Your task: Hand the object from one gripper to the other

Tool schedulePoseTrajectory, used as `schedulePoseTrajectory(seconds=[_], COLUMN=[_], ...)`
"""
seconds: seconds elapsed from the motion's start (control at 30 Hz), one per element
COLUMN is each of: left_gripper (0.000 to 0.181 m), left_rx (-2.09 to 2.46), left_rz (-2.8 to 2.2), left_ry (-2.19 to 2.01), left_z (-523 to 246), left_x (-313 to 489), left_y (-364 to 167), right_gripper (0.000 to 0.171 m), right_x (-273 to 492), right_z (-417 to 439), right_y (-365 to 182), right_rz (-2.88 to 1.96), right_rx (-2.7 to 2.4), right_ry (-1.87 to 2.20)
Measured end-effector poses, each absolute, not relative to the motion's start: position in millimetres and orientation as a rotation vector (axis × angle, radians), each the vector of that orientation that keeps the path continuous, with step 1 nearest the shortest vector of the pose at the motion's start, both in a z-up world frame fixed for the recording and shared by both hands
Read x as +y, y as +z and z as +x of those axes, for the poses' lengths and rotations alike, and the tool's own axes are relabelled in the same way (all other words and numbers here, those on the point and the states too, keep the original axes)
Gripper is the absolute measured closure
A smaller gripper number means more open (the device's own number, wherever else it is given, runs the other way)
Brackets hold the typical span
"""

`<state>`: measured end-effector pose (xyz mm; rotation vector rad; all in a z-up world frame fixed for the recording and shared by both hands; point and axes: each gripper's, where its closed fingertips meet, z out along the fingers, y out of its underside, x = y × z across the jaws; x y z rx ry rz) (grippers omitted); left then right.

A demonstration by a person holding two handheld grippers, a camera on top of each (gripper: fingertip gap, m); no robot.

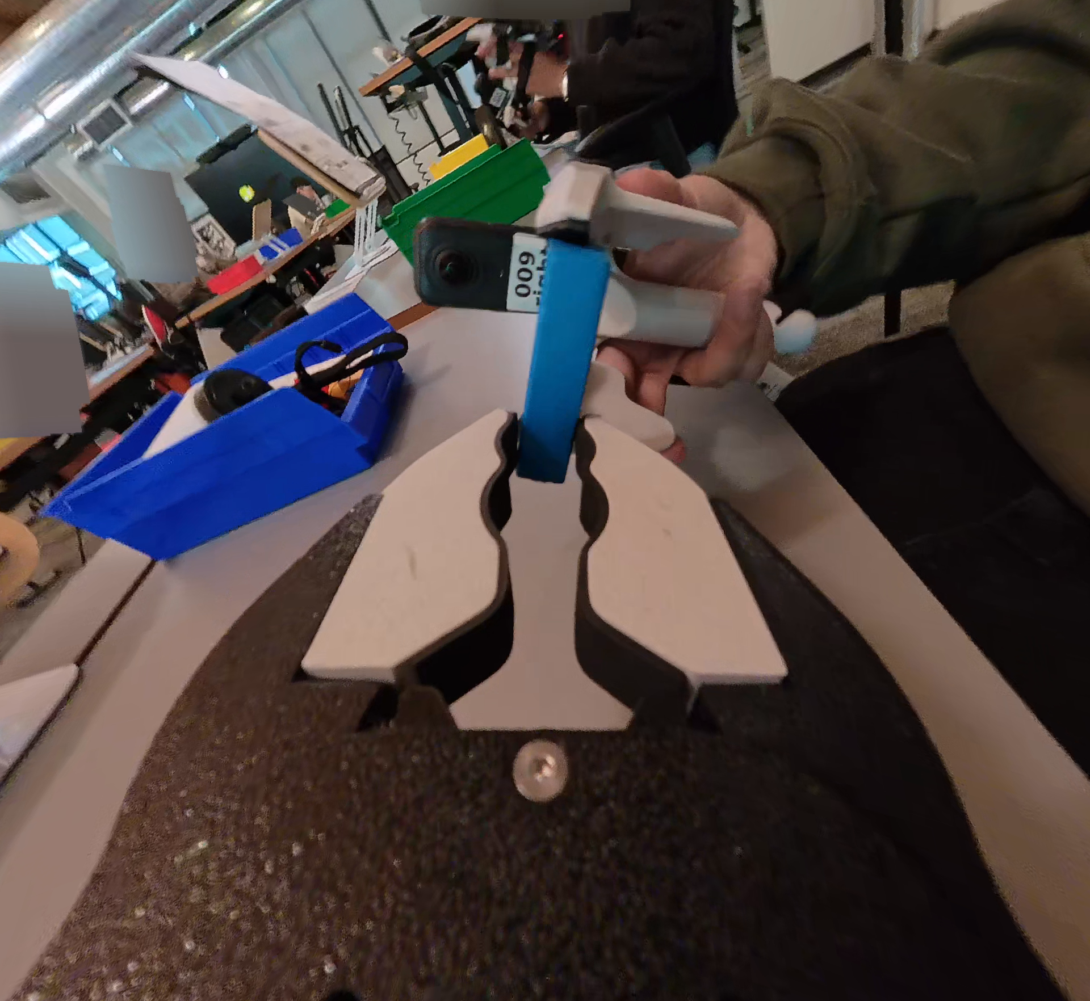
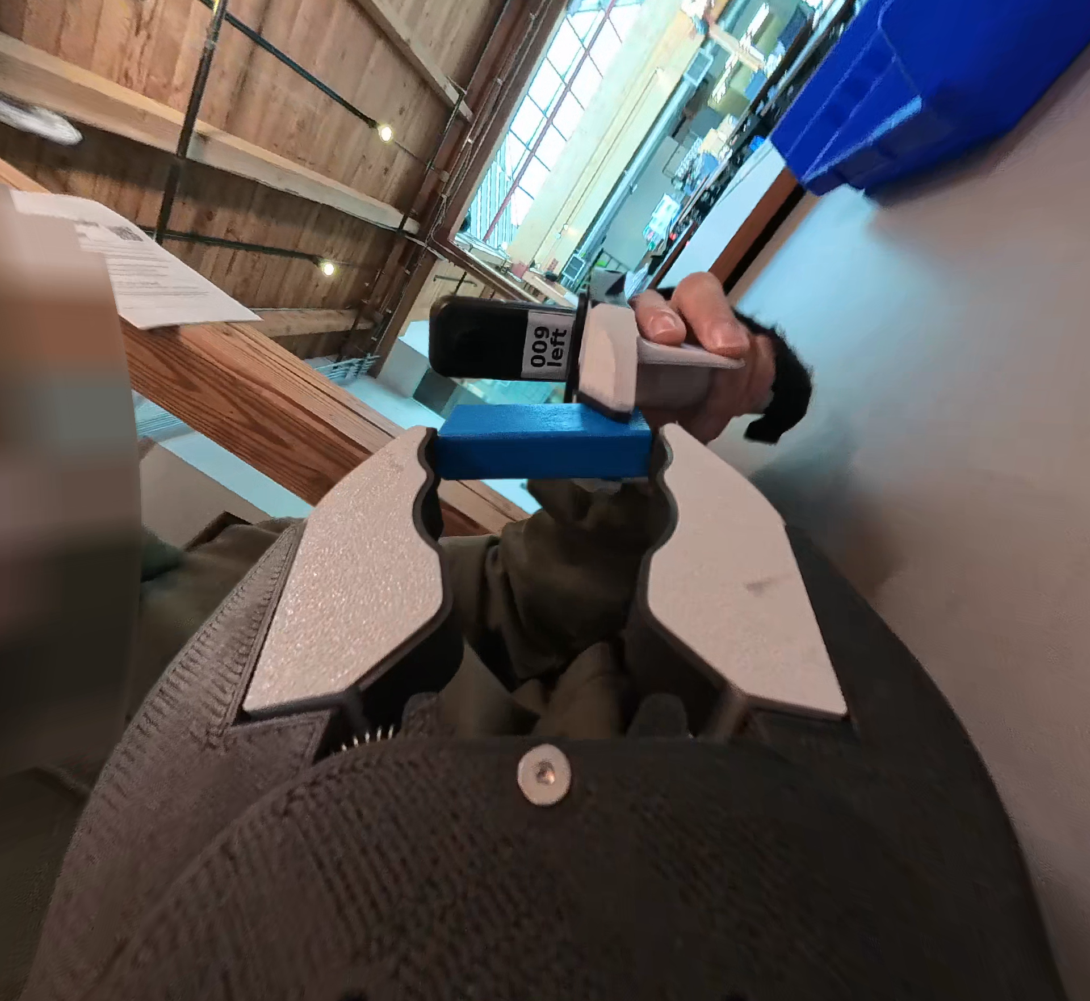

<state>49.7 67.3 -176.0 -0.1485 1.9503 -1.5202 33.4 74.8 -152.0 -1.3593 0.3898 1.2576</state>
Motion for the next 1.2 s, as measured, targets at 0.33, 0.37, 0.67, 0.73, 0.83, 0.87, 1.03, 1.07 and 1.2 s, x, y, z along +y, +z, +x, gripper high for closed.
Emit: schedulePoseTrajectory(seconds=[0.33, 0.37, 0.67, 0.73, 0.83, 0.87, 1.03, 1.07, 1.2], left_gripper=[0.122, 0.124, 0.146, 0.160, 0.164, 0.165, 0.165, 0.165, 0.166], left_rx=[1.907, 1.927, 2.287, 2.290, 2.270, 2.262, 2.163, 2.121, 1.945], left_rz=[-1.105, -1.212, -1.335, -1.323, -1.246, -1.230, -1.165, -1.124, -0.913], left_ry=[-2.244, -2.351, -2.443, -2.430, -2.471, -2.455, -2.140, -2.030, -1.451], left_z=[63, 60, 36, 37, 36, 38, 61, 68, 94], left_x=[79, 74, 37, 37, 39, 40, 52, 59, 89], left_y=[-144, -143, -169, -173, -172, -173, -187, -186, -178], right_gripper=[0.102, 0.102, 0.102, 0.102, 0.102, 0.102, 0.101, 0.094, 0.086], right_x=[55, 54, 59, 61, 62, 62, 60, 59, 53], right_z=[65, 65, 50, 46, 47, 49, 73, 82, 108], right_y=[-150, -151, -162, -162, -162, -165, -175, -169, -142], right_rz=[-1.541, -1.531, -1.522, -1.512, -1.525, -1.546, -1.719, -1.724, -1.657], right_rx=[-0.256, -0.324, -0.633, -0.659, -0.660, -0.654, -0.486, -0.370, 0.117], right_ry=[0.034, -0.076, -0.428, -0.452, -0.465, -0.472, -0.475, -0.417, -0.112])
